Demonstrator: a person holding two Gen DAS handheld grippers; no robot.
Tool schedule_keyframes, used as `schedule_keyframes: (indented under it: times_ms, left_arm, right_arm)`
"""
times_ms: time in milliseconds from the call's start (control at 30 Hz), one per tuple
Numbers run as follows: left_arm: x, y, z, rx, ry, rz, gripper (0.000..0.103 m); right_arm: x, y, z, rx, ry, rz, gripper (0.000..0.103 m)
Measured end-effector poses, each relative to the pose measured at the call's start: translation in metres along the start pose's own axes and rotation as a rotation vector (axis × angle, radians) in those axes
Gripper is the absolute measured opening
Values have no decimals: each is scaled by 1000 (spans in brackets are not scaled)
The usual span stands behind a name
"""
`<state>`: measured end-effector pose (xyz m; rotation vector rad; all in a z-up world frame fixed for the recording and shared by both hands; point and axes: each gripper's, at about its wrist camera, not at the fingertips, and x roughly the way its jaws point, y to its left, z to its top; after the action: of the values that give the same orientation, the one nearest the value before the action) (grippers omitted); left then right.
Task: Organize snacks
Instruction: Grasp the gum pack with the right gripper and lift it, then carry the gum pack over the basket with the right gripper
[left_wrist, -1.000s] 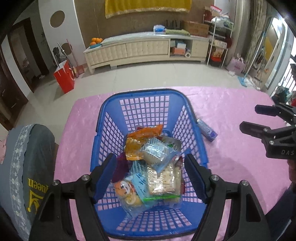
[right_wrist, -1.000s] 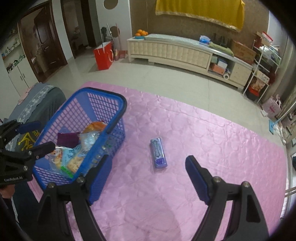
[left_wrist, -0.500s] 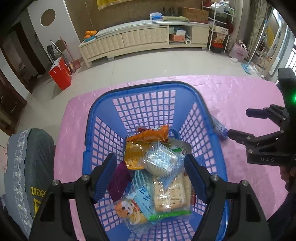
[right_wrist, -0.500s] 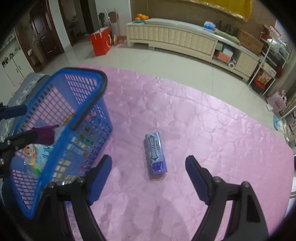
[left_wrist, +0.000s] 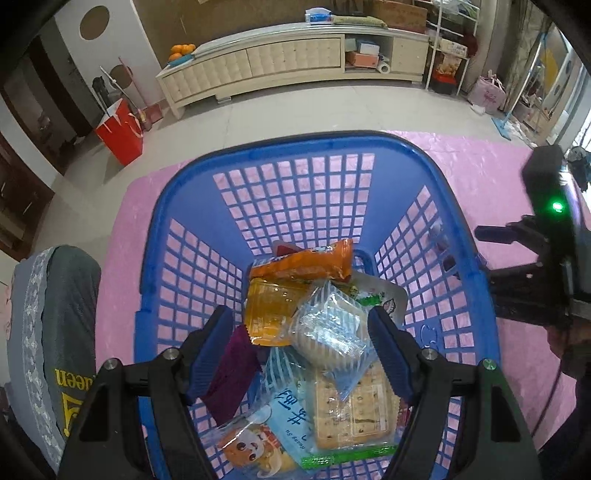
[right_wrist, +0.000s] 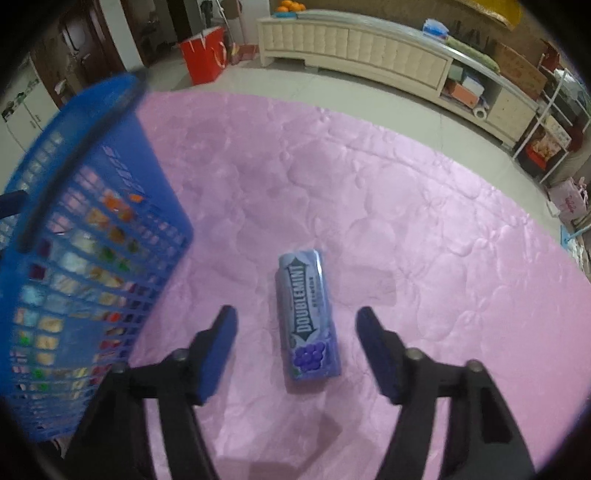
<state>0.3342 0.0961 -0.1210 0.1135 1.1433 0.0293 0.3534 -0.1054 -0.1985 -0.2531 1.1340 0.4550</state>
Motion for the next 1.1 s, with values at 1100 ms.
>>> schedule_keyframes:
  times_ms: [1100]
  left_arm:
    - [-122,4,-52,-21,-220,-15,74]
  right_arm:
    - [-164,70,-28,-96,-265,-68,35]
